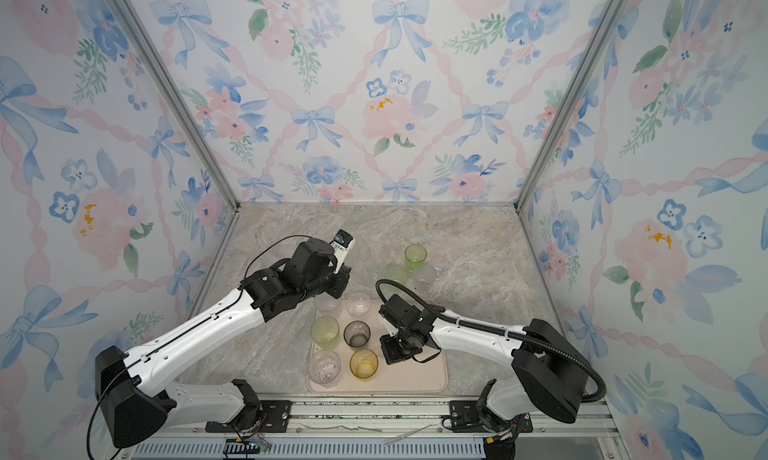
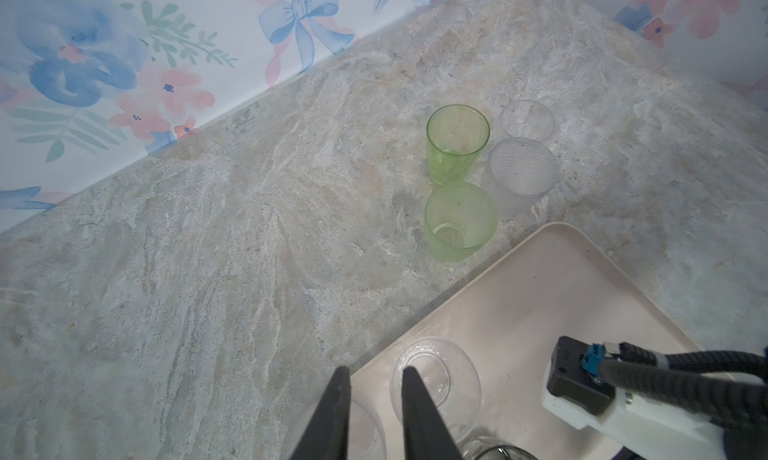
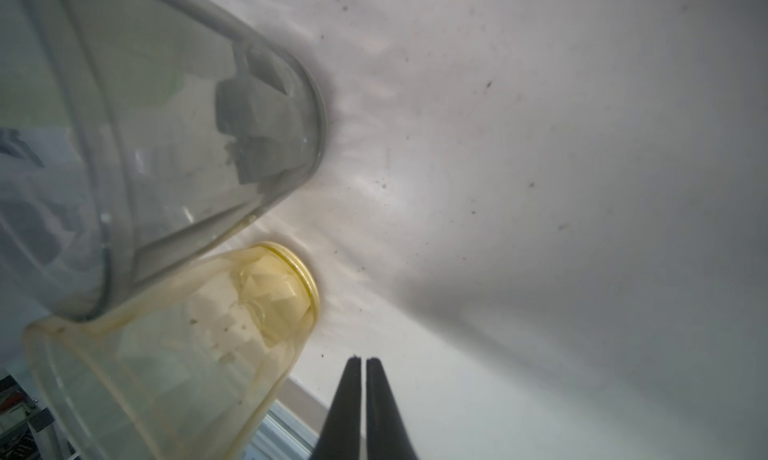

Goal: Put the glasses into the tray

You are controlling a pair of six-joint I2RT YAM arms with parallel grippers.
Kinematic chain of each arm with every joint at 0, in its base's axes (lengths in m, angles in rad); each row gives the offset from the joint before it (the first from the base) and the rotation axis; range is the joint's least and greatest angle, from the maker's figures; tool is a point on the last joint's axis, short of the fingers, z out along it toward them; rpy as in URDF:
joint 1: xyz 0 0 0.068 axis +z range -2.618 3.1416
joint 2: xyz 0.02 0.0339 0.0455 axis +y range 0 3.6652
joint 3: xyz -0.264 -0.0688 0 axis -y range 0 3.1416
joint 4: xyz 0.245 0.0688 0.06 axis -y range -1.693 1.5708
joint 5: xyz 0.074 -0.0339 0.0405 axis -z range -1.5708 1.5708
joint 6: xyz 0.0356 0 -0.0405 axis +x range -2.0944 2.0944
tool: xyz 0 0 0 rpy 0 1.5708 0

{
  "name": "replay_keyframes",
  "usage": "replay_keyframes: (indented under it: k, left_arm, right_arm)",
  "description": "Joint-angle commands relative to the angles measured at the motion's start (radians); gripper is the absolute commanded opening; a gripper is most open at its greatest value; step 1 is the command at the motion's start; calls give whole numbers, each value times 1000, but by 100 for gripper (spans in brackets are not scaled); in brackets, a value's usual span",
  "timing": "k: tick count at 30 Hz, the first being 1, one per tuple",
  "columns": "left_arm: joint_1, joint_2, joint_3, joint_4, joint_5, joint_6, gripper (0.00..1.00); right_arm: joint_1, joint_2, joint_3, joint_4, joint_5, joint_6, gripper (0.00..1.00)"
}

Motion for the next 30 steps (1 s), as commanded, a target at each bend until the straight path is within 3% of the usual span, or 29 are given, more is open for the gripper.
replay_keyframes:
  k: [1,30]
  left_arm:
    - [16,-21,11,19,1,-11,25]
    - [48,15,11,40,34,4,26]
  right_arm:
    - [27,19,3,31,-25,25,9]
    - [97,94,27,102,-80,87,6]
